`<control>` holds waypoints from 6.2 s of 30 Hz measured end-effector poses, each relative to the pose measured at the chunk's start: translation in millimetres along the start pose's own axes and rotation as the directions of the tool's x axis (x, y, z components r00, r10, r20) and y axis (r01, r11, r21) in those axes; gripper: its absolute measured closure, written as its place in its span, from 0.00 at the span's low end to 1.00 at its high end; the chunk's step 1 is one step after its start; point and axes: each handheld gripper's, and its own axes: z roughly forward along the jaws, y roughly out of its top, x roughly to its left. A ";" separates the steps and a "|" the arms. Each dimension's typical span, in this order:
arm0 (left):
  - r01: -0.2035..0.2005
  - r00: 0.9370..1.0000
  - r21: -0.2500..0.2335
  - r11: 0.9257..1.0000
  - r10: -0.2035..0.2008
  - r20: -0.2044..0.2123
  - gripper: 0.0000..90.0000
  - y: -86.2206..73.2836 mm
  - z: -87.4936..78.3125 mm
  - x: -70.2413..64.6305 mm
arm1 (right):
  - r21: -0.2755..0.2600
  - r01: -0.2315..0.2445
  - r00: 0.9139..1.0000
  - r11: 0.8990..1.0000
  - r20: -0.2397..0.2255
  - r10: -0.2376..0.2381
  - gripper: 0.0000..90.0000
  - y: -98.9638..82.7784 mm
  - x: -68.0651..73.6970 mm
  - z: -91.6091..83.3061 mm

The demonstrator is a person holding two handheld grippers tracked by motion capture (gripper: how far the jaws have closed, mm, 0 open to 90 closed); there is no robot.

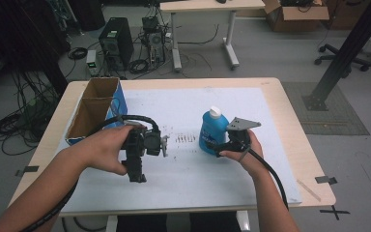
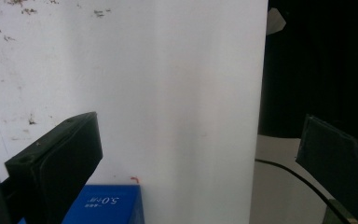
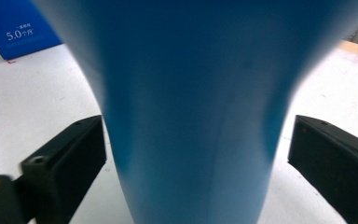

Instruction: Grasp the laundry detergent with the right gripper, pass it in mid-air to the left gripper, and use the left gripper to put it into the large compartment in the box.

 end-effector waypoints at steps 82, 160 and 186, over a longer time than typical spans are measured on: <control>0.005 1.000 -0.006 1.000 -0.005 -0.004 0.00 3.0 -2.5 4.6 | -0.090 0.043 0.999 0.995 -0.013 -0.044 0.49 9.2 4.7 -12.6; -0.067 0.996 0.001 0.998 0.067 -0.065 0.00 53.3 -64.0 12.7 | -0.100 0.238 0.806 0.966 -0.534 -0.253 0.49 45.1 84.6 6.8; -0.066 0.996 -0.007 0.998 0.066 -0.067 0.00 57.6 -57.6 11.8 | -0.116 0.247 0.785 0.962 -0.558 -0.269 0.49 53.6 102.0 27.0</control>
